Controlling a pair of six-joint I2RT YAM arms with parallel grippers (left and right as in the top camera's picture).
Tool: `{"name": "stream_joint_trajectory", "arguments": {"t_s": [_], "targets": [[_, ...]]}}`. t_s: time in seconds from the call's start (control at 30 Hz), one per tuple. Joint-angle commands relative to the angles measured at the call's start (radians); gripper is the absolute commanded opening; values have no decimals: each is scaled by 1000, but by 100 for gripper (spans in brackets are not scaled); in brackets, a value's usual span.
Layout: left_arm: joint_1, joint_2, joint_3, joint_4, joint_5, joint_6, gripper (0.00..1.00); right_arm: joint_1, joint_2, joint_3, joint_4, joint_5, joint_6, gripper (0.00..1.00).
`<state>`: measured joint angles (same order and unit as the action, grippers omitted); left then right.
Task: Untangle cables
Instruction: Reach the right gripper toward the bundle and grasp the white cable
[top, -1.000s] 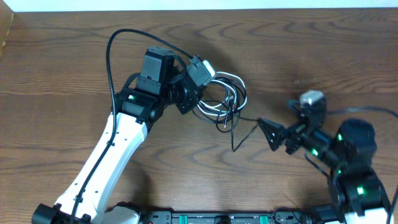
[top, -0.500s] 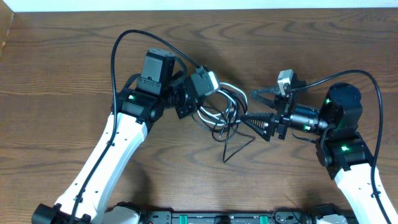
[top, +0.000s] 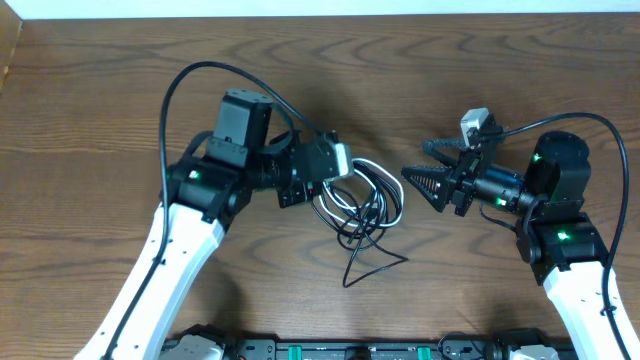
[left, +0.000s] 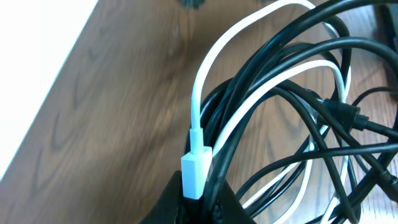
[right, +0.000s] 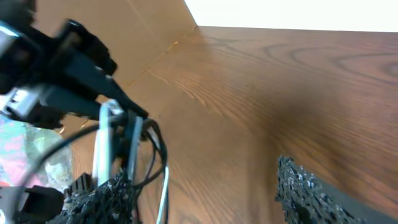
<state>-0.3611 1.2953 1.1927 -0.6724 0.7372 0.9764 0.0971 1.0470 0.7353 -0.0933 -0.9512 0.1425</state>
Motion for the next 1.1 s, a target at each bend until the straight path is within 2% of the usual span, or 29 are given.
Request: {"name": "stream_joint_trajectory", "arguments": {"t_s": [0.0,0.17,0.33,0.77,1.0,1.07], "targets": [[0,-4,27,-1,67,25,7,-3,3,20,-5,-40,-28,73],[0,1,27,3,107,26,8,-4,3,20,-16,-66,-28,72],[0,24,19,-5,20,25,7,-4,3,20,-19,-80,-29,71],[0,68,19,7,38,25,8,-3,3,20,-16,-135,-29,67],[-24,68,19,15,89,24,7,55,3,20,-15,-139,-64,60],[-35,68,19,19,85,25,7,69,4,20,-16,-136,-74,54]]}}
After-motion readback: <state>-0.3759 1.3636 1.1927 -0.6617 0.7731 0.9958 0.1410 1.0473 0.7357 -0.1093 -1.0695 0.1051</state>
